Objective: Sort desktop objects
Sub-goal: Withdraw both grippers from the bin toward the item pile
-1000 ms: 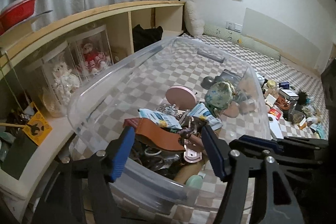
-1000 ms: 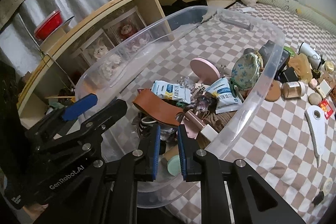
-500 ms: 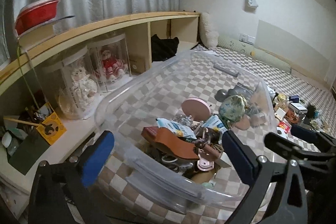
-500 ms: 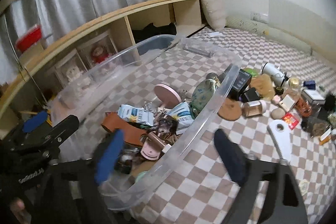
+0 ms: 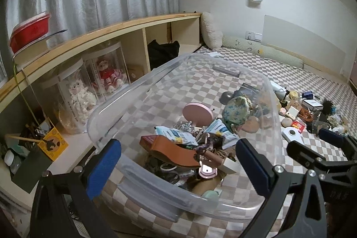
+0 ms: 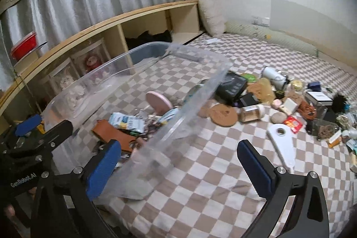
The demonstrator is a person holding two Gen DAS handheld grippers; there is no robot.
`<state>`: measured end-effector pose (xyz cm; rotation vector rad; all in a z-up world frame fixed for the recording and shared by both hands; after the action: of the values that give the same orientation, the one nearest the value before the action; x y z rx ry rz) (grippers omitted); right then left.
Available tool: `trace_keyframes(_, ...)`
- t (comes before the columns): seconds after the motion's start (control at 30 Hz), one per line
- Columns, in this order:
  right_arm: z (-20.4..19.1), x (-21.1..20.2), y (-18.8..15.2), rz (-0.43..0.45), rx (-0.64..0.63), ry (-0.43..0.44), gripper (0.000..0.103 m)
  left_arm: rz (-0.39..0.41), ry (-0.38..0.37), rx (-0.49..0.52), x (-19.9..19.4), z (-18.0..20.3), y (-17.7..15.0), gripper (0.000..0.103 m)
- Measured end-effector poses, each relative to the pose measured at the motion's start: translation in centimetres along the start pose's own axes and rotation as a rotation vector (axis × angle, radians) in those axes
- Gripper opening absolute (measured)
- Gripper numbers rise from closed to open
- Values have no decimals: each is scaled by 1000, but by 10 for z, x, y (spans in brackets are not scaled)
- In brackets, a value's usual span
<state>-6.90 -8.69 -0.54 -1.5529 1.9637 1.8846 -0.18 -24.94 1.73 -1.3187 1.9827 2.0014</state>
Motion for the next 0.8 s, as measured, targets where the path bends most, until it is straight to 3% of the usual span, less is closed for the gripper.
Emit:
trace_keyframes(0.4, 75, -44, -21, 26, 77, -75, 103, 76, -82, 58, -25, 61, 2, 103)
trace_keyframes(0.63, 141, -87, -39, 108, 205, -128, 103, 107, -202, 162, -44, 130, -6, 103)
trace_keyframes(0.8, 197, -100, -69, 119, 364, -132, 103, 136, -317, 232, -58, 182, -19, 103)
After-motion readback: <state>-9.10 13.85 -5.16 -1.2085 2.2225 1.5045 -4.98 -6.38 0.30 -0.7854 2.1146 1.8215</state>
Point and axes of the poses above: each gripper's, at about its wrist camera, not at the fingertips, and x roughly the way its jaws point, z to its right, y to its top, the point moved 9 cm from there along x, roughly the way its jaws point, and after that the axes turned 13 degrees about y, right-handed, at the moved point
